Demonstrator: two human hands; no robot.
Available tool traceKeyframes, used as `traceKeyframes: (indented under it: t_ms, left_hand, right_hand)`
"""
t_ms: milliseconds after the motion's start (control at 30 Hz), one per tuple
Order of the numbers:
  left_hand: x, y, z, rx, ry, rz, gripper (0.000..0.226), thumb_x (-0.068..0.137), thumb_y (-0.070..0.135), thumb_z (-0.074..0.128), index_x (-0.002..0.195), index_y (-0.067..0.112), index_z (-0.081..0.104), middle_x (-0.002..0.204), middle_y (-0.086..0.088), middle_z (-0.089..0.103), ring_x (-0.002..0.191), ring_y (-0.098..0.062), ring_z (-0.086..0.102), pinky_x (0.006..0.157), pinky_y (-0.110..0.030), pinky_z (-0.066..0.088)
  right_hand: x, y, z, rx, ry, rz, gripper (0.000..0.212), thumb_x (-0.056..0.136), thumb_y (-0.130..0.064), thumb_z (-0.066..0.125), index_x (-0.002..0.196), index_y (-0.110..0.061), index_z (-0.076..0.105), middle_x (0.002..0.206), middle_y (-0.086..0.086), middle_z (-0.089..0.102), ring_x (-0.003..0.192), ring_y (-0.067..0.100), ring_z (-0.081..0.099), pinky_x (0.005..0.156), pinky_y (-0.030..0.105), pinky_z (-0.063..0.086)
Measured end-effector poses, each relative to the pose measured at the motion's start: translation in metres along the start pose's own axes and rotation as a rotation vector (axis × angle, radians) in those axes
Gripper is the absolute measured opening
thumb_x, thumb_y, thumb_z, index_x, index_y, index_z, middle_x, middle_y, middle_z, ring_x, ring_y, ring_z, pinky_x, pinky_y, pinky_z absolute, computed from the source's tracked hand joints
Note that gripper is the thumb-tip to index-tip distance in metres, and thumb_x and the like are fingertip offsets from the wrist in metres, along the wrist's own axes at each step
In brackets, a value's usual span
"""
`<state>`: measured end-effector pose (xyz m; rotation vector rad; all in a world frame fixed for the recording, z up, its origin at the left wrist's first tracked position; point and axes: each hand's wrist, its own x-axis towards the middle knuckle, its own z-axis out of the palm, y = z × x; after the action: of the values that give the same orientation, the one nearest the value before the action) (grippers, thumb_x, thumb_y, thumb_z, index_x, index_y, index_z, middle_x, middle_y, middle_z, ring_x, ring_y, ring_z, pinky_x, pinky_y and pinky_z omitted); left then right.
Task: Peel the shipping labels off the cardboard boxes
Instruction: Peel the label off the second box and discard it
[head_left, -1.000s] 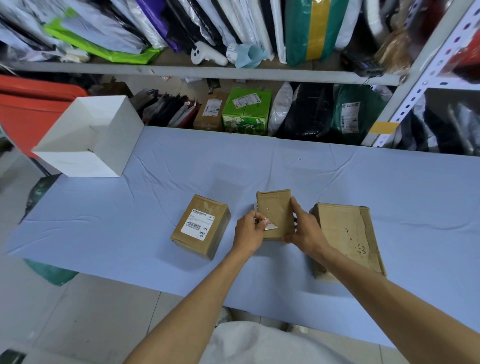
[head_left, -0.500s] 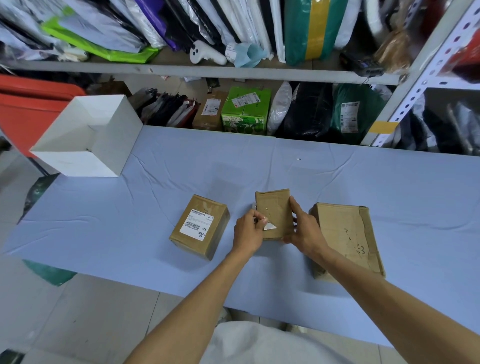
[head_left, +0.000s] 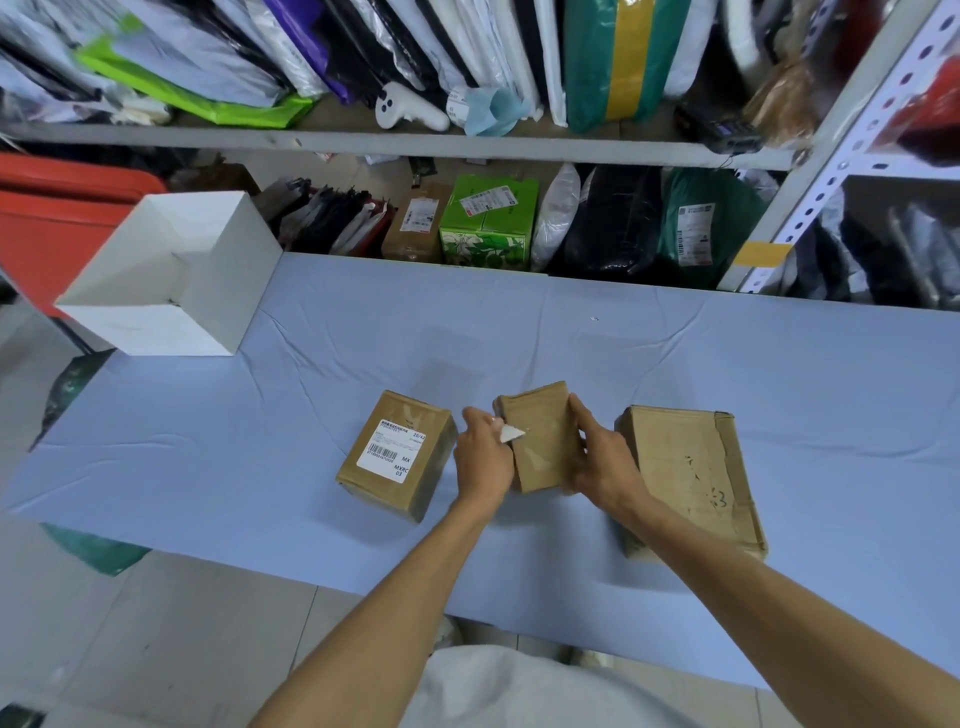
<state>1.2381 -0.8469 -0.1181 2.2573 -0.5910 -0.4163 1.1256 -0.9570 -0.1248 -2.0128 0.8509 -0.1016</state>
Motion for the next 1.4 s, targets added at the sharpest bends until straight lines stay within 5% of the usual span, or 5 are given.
traceKeyframes:
  t_ms: [167, 700, 1000, 1200, 1400]
  left_hand:
    - [0.011, 0.017, -0.003, 0.046, -0.052, 0.075, 0.012, 0.097, 0.010, 0.043, 0.094, 0.017, 0.034, 0.098, -0.015, 0.062, 0.090, -0.033, 0.057, 0.069, -0.036, 0.037]
    - [0.015, 0.002, 0.000, -0.446, -0.099, -0.115, 0.010, 0.100, 0.010, 0.040, 0.094, 0.015, 0.034, 0.088, -0.007, 0.056, 0.069, -0.032, 0.062, 0.065, -0.061, 0.054]
    - [0.012, -0.010, -0.006, -0.527, -0.137, -0.116, 0.064, 0.084, 0.004, 0.066, 0.122, 0.044, 0.032, 0.110, 0.003, 0.059, 0.098, -0.007, 0.066, 0.073, -0.019, 0.054]
    - [0.006, -0.013, -0.002, -0.627, -0.286, -0.089, 0.095, 0.075, -0.009, 0.069, 0.126, 0.057, 0.023, 0.120, 0.003, 0.053, 0.105, -0.024, 0.066, 0.087, -0.036, 0.056]
    - [0.004, -0.015, -0.006, -0.643, -0.300, -0.054, 0.103, 0.074, -0.017, 0.067, 0.131, 0.055, 0.021, 0.114, 0.016, 0.047, 0.103, -0.012, 0.063, 0.070, -0.015, 0.053]
  right_hand:
    - [-0.006, 0.005, 0.000, 0.186, 0.047, 0.083, 0.115, 0.059, 0.009, 0.081, 0.152, -0.016, 0.018, 0.118, -0.007, 0.050, 0.085, 0.002, 0.058, 0.057, 0.010, 0.051]
    - [-0.001, 0.011, -0.010, 0.181, 0.052, 0.057, 0.104, 0.073, 0.010, 0.072, 0.153, -0.014, 0.010, 0.145, 0.005, 0.043, 0.113, 0.019, 0.053, 0.075, 0.029, 0.054]
    - [0.002, 0.012, -0.003, 0.155, 0.019, 0.069, 0.099, 0.080, 0.006, 0.069, 0.153, -0.018, 0.007, 0.147, 0.000, 0.039, 0.103, 0.007, 0.047, 0.070, 0.027, 0.054]
    - [0.000, 0.013, -0.001, 0.121, 0.020, 0.032, 0.114, 0.065, 0.011, 0.075, 0.153, -0.019, 0.010, 0.145, 0.000, 0.044, 0.100, 0.009, 0.056, 0.075, 0.025, 0.055]
    - [-0.006, 0.008, -0.002, 0.112, 0.003, 0.035, 0.141, 0.052, -0.021, 0.094, 0.152, -0.032, -0.005, 0.133, -0.004, 0.043, 0.109, 0.016, 0.056, 0.091, 0.038, 0.053]
